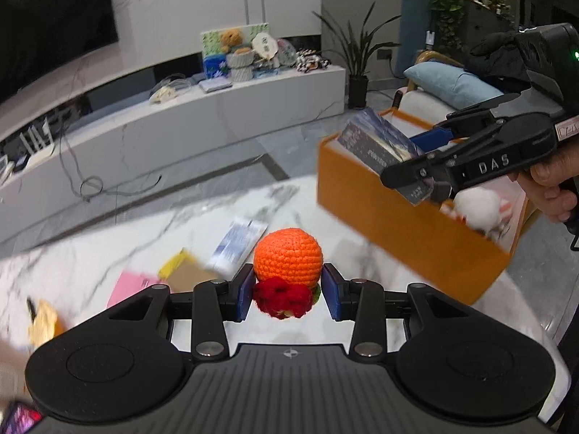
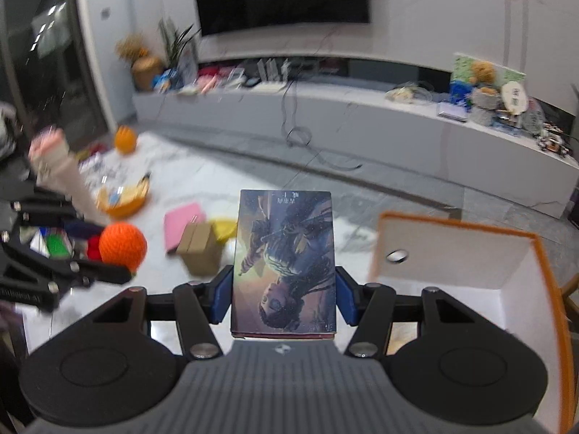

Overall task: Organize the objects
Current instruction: 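Carry the orange ball and book over the orange box with both tools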

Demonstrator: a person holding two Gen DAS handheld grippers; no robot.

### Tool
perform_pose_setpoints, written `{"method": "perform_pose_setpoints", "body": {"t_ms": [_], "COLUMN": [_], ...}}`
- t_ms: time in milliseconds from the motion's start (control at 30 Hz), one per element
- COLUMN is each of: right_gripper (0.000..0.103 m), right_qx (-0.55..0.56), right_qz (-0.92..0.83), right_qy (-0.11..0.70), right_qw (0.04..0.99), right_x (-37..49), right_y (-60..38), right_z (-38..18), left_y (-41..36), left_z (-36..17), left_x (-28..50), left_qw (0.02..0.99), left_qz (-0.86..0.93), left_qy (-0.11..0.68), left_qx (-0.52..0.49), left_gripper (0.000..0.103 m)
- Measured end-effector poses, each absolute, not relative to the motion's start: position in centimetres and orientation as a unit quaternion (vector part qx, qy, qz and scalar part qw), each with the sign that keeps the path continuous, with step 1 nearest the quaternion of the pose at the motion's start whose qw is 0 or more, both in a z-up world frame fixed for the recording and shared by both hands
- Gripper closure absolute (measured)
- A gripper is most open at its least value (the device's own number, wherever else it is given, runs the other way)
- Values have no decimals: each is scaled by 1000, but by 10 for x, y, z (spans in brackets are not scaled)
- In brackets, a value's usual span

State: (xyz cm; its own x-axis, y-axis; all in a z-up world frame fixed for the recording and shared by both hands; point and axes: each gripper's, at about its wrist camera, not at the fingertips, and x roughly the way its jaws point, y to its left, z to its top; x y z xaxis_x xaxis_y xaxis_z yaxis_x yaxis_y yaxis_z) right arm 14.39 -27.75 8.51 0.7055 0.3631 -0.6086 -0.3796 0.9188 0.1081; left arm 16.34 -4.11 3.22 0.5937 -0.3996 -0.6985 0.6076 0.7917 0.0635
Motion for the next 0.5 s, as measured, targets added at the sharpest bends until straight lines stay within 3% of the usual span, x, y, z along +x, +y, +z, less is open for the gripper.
{"method": "perform_pose_setpoints", "body": {"t_ms": [500], "right_gripper": [44], "right_qx": [35], "right_qz": [105], "right_qy": [307], "right_qw": [945], "right_x": [149], "right_y": [-388], "right_z": [100], "left_y": [-178], "left_z": [38], "left_x": [188], "left_qw": [861], "left_qz": [-349], "left_qy": [324], "left_qx": [179], "left_gripper": [57]}}
